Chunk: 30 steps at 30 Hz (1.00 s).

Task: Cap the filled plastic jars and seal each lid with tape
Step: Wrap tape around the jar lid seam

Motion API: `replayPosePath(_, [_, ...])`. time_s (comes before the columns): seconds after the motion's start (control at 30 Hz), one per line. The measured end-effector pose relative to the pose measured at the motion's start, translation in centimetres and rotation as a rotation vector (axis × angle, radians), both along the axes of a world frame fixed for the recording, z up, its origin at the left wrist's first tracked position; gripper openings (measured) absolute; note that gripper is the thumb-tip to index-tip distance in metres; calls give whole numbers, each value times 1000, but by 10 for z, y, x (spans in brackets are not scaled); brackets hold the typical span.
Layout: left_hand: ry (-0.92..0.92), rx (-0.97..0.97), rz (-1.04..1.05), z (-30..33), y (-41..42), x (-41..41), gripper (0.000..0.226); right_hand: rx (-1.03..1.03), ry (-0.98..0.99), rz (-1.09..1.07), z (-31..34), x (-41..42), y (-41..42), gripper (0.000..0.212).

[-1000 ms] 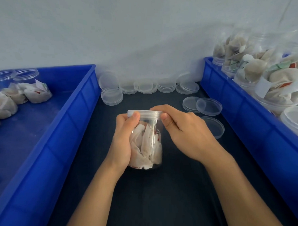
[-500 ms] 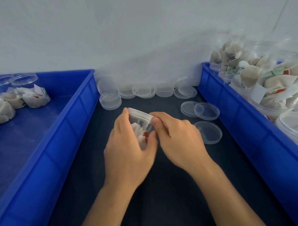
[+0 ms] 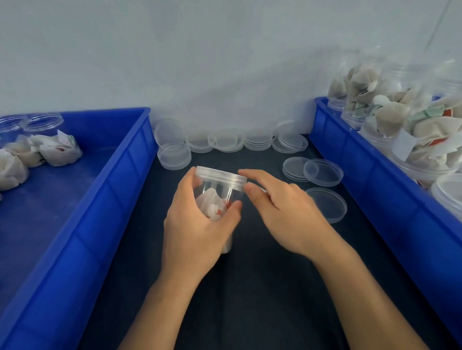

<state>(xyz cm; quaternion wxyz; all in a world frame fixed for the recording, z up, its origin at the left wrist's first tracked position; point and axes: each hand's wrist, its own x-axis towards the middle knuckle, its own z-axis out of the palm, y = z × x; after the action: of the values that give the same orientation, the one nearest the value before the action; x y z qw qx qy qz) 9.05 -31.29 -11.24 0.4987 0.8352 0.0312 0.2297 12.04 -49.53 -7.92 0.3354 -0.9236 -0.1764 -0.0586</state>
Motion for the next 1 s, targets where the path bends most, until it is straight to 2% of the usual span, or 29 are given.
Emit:
replayPosePath(0.13, [-6, -75, -49, 0, -2, 1, 85, 9, -9, -8, -2, 4, -6, 35])
replayPosePath(0.27, [2, -90, -79, 1, 1, 3, 84, -17, -15, -8, -1, 5, -7, 32])
replayPosePath(0.47, [18, -96, -95, 3, 3, 2, 81, -37, -43, -9, 4, 2, -9, 44])
replayPosePath(0.67, [35, -138, -155, 6, 6, 1, 74, 0, -68, -50, 1, 4, -9, 32])
replayPosePath(0.83, [95, -172, -243, 8, 12, 0, 70, 26, -20, -67, 1, 3, -11, 29])
replayPosePath(1.0, [167, -199, -309, 12, 15, 0, 58, 96, 97, 26, 8, -3, -15, 28])
